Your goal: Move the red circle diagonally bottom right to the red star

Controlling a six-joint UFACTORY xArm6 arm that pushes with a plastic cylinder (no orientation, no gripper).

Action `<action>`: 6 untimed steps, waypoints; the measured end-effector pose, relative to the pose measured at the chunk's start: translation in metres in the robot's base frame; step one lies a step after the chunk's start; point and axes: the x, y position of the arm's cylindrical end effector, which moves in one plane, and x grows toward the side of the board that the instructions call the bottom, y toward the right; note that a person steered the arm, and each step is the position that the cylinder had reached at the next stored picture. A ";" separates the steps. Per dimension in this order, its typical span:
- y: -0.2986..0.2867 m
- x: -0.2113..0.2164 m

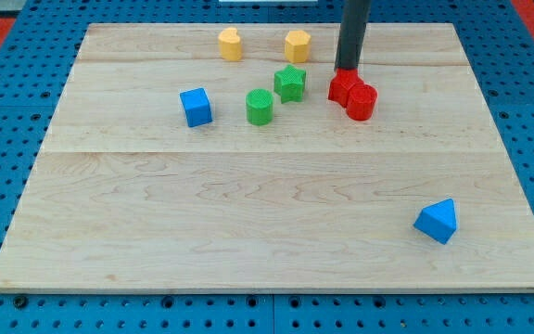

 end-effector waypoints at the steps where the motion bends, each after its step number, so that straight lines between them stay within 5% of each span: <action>1: 0.005 -0.027; 6: 0.020 0.138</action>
